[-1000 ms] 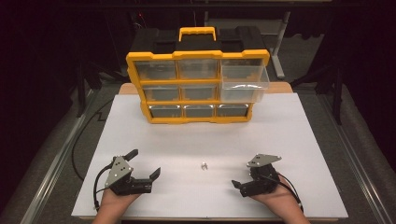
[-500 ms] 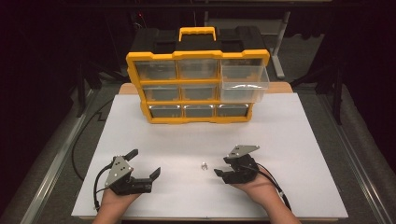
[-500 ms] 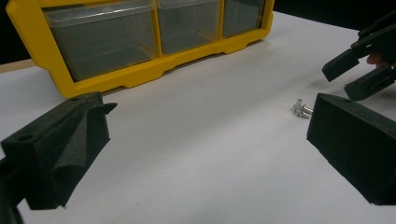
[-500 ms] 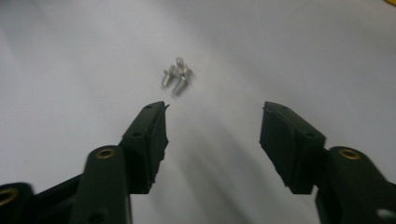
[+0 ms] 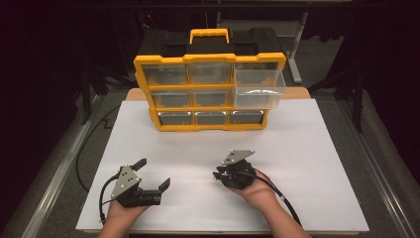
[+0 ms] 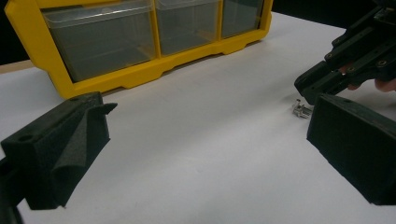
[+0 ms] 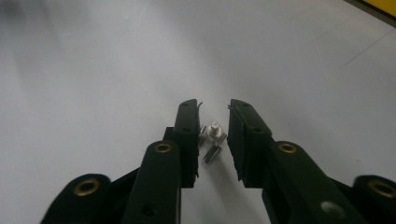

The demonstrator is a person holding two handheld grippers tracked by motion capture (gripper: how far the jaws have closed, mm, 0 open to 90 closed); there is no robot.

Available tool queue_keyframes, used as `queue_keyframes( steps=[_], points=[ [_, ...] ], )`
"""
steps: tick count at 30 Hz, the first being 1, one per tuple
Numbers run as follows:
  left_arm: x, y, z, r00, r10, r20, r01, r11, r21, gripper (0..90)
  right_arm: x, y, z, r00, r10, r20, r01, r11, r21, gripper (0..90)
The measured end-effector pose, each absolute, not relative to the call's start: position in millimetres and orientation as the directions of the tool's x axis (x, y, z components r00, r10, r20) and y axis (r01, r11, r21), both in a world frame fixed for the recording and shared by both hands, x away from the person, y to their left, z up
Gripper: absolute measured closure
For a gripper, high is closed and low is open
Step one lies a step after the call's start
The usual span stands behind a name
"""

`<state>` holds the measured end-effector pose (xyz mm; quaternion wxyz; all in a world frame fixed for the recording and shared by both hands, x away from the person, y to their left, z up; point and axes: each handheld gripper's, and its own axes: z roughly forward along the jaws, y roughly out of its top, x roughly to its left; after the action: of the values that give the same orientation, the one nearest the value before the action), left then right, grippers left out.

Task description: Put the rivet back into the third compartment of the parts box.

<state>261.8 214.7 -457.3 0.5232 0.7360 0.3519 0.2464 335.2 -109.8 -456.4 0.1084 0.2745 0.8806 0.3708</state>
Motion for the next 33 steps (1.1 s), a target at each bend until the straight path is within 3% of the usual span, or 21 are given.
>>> queue_keyframes(
  steps=[14,33],
  points=[
    [261,215,-457,0.635,0.772,-0.008,0.257,-0.202,0.945,0.4,343,-102,-463,-0.828,0.561,0.009,0.411,0.595,0.69,87.1],
    [263,215,-457,0.638,0.77,-0.019,0.258,-0.19,0.947,0.4,336,-114,-444,-0.841,0.541,-0.005,0.373,0.586,0.719,87.6]
  ],
)
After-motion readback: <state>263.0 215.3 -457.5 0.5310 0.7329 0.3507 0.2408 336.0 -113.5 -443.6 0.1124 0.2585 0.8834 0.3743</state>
